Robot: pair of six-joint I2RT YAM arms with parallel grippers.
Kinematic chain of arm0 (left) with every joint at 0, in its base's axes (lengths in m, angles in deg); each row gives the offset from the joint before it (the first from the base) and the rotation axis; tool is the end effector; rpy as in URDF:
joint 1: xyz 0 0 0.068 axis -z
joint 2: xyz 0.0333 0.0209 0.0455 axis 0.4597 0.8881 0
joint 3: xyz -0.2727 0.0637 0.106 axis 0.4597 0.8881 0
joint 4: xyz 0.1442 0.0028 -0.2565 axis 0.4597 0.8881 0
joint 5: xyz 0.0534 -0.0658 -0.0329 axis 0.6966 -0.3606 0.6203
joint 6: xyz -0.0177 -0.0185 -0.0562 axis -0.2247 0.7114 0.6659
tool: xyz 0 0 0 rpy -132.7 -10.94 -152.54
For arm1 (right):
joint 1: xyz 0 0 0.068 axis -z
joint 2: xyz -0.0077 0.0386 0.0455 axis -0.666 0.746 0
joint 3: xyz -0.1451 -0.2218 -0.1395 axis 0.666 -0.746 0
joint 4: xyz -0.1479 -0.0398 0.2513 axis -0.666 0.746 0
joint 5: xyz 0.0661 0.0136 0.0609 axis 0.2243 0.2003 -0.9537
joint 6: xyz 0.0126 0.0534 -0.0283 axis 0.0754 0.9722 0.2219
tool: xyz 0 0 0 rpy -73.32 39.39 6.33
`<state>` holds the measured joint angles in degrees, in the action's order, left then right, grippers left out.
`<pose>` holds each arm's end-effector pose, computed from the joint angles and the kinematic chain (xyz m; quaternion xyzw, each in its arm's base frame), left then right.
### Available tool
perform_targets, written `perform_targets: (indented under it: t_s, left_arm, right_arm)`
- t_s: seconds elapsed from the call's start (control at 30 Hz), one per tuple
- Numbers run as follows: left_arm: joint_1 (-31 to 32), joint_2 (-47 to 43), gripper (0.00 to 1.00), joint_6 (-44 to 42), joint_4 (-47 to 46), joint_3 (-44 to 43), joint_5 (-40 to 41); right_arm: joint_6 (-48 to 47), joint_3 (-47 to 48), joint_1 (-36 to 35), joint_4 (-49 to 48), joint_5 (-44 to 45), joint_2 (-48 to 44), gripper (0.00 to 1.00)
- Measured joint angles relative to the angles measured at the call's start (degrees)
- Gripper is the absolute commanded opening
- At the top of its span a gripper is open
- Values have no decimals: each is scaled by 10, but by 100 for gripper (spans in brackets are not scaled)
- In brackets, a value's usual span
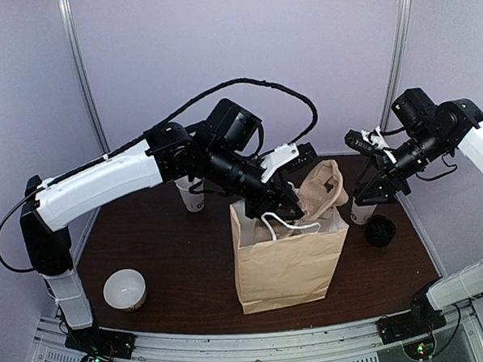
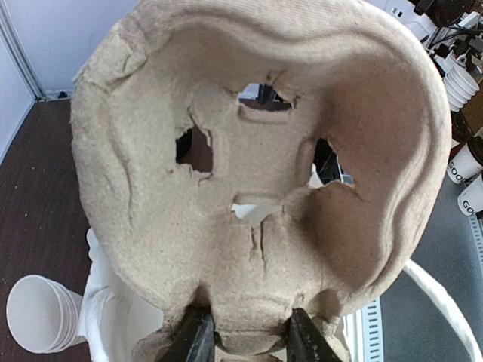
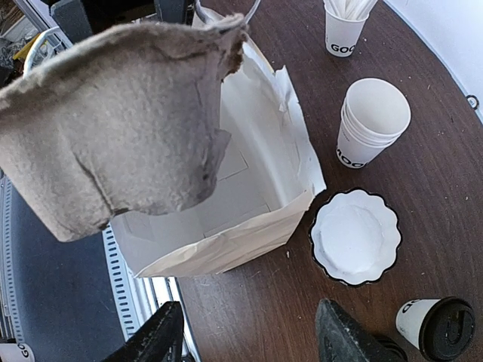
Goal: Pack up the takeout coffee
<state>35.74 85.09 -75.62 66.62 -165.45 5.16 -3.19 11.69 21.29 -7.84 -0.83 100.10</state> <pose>0.1929 -0.4266 0.4040 0.5715 0.6692 -0.3899 0.2712 0.1985 0.1082 0.4375 -0.5331 0.7351 0.3154 0.2757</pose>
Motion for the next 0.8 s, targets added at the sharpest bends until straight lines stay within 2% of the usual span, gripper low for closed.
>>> perform_targets:
  t_s: [0.5, 0.8]
  left_arm:
    - [0, 1, 32, 16, 157, -31, 58]
    - [9, 26, 32, 15, 216, -68, 76]
  right_arm:
    - [-2, -24, 0, -7, 0, 0, 64]
    - [-2, -30, 0, -12, -1, 0, 64]
